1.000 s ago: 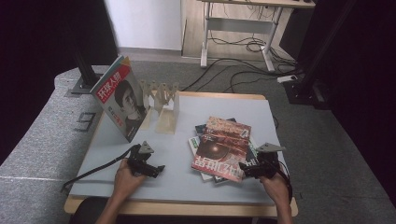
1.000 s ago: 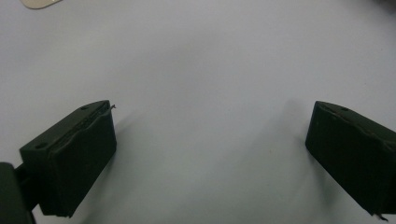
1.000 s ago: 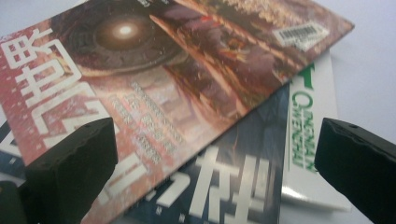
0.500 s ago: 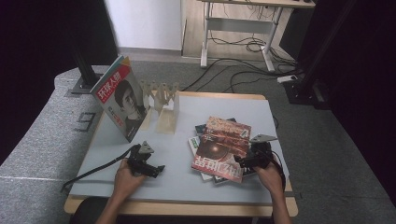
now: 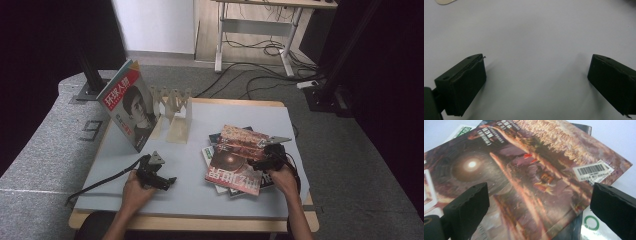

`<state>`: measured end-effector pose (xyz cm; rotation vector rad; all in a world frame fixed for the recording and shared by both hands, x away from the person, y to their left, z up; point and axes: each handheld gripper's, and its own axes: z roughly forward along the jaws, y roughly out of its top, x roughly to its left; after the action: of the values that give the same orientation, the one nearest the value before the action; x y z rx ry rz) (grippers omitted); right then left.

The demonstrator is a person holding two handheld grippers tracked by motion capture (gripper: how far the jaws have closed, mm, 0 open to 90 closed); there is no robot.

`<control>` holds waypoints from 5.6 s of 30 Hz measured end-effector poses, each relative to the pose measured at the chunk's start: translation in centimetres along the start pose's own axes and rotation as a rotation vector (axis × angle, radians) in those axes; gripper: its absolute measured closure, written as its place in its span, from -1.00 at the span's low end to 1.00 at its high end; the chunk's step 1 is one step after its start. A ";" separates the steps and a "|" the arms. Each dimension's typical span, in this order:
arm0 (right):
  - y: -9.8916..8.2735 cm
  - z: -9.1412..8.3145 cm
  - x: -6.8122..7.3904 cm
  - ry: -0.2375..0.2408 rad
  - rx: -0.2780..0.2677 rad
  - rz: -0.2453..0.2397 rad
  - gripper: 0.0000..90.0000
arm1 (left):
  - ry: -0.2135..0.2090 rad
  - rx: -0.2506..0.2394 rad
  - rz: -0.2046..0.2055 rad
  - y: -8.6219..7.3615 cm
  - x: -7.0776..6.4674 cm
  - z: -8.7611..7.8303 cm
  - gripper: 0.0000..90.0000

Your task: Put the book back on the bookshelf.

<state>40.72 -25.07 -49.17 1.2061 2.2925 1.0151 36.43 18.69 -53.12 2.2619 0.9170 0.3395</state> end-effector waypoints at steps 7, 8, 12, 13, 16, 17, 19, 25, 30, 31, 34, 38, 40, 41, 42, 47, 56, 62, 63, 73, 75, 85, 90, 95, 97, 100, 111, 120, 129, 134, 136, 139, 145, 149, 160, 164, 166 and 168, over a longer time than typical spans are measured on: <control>0.6 1.3 -1.0 -0.014 0.013 -0.009 -0.98 | -0.001 -0.001 -0.003 0.0 0.0 0.0 -0.97; 0.7 1.5 -1.1 -0.016 0.011 -0.012 -0.99 | 0.000 -0.001 -0.003 0.0 0.0 0.0 -0.97; 1.2 2.3 -1.6 -0.016 0.013 -0.023 -1.00 | 0.000 -0.001 -0.002 0.0 0.0 0.0 -0.97; 1.3 2.5 -1.7 -0.015 0.014 -0.025 -1.00 | 0.000 -0.001 -0.001 0.0 0.0 0.0 -0.97; 1.6 3.0 -2.2 -0.020 0.017 -0.029 -1.00 | 0.000 -0.001 -0.002 0.0 0.0 0.0 -0.97; 1.7 3.1 -2.3 -0.019 0.014 -0.026 -1.00 | 0.000 -0.001 -0.002 0.0 0.0 0.0 -0.97; 1.8 3.5 -2.7 -0.009 0.004 -0.014 -1.00 | 0.000 -0.001 -0.002 0.0 0.0 0.0 -0.97; 2.2 4.5 -3.3 -0.008 -0.004 -0.020 -1.00 | 0.000 0.001 0.000 0.0 0.0 0.0 -0.97; 2.8 5.2 -3.9 -0.009 -0.001 -0.019 -1.00 | -0.001 0.001 0.000 0.0 0.0 0.0 -0.97; 2.9 5.3 -4.0 -0.008 -0.002 -0.018 -1.00 | 0.000 0.001 0.000 0.0 0.0 0.0 -0.97; 3.2 5.6 -4.4 -0.006 0.000 -0.015 -1.00 | -0.001 -0.001 -0.001 0.0 0.0 0.0 -0.97; 3.7 6.1 -4.9 -0.003 0.005 -0.015 -1.00 | -0.001 -0.001 -0.002 0.0 0.0 0.0 -0.97; 3.9 6.3 -5.0 0.000 0.005 -0.016 -1.00 | 0.000 -0.001 -0.002 0.0 0.0 0.0 -0.97; 4.0 6.4 -5.1 0.003 0.006 -0.018 -1.00 | -0.001 -0.001 -0.003 0.0 0.0 0.0 -0.97; 4.1 6.5 -5.1 0.004 0.007 -0.018 -1.00 | -0.001 -0.001 -0.002 0.0 0.0 0.0 -0.97; 4.4 7.0 -5.5 0.033 0.016 0.002 -1.00 | -0.001 -0.001 -0.002 0.0 0.0 0.0 -0.97; 4.2 6.9 -5.6 0.030 0.009 0.018 -1.00 | -0.001 -0.001 -0.002 0.0 0.0 0.0 -0.97; 3.7 6.4 -5.3 0.023 0.007 0.026 -1.00 | -0.001 -0.002 -0.002 0.0 0.0 0.0 -0.97; 3.5 6.3 -5.2 0.022 0.004 0.029 -1.00 | -0.001 -0.001 -0.002 0.0 0.0 0.0 -0.97; 2.3 5.0 -4.6 0.015 -0.001 0.036 -1.00 | 0.000 0.000 0.000 0.0 0.0 0.0 -0.97; 2.2 4.9 -4.5 0.009 0.004 0.041 -1.00 | -0.001 0.000 0.000 0.0 0.0 0.0 -0.97; 1.3 3.8 -3.8 -0.001 0.022 0.046 -1.00 | 0.002 0.001 -0.003 0.0 0.0 0.0 -0.97; 0.7 3.2 -3.4 -0.006 0.017 0.050 -1.00 | 0.004 0.002 -0.002 0.0 -0.1 0.0 -0.97; 0.0 2.5 -2.9 -0.009 0.010 0.048 -1.00 | 0.008 0.000 -0.004 0.0 -0.2 0.0 -0.95; -0.2 2.3 -2.7 -0.006 0.008 0.047 -1.00 | 0.004 -0.001 -0.006 0.1 -0.5 0.0 -0.94; -0.6 1.9 -2.5 -0.009 0.005 0.048 -1.00 | -0.052 -0.030 -0.016 0.2 -0.8 -0.1 -0.88; -2.1 0.5 -1.4 -0.023 -0.008 0.057 -1.00 | -0.093 -0.025 0.076 1.9 -3.6 1.2 -0.78; -3.3 -0.6 -0.7 -0.023 -0.019 0.070 -1.00 | -0.096 -0.022 0.094 3.2 -4.9 2.7 -0.75; -4.1 -1.4 0.1 -0.032 -0.017 0.080 -1.00 | -0.076 -0.019 0.093 4.3 -5.4 3.7 -0.75; -4.4 -1.8 0.3 -0.037 -0.016 0.085 -1.00 | -0.068 -0.017 0.081 4.7 -5.2 4.1 -0.78; -4.6 -2.0 0.4 -0.039 -0.016 0.085 -1.00 | -0.062 -0.017 0.075 4.8 -5.1 4.2 -0.79; -5.0 -2.3 0.4 -0.042 -0.020 0.092 -1.00 | -0.051 -0.017 0.064 5.2 -4.9 4.5 -0.79; -5.7 -3.0 0.5 -0.041 -0.018 0.108 -1.00 | -0.043 -0.018 0.043 5.9 -4.2 5.1 -0.80; -5.9 -3.4 0.7 -0.055 -0.014 0.108 -1.00 | -0.038 -0.019 0.030 6.5 -3.8 5.6 -0.81; -7.0 -4.7 1.8 -0.094 -0.004 0.108 -1.00 | -0.006 -0.071 -0.029 7.7 -2.2 6.4 -0.84; -7.4 -5.2 2.2 -0.100 -0.005 0.111 -1.00 | 0.002 -0.090 -0.064 8.0 -1.8 6.7 -0.83; -7.7 -5.4 2.3 -0.093 0.000 0.115 -1.00 | 0.001 -0.093 -0.078 8.1 -1.6 6.7 -0.82; -7.9 -5.7 2.3 -0.077 0.003 0.116 -1.00 | 0.002 -0.095 -0.062 8.1 -1.7 6.4 -0.78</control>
<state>31.61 -28.63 -51.10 1.3685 2.1886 0.9866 42.42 10.06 -52.48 2.1425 0.9500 0.3509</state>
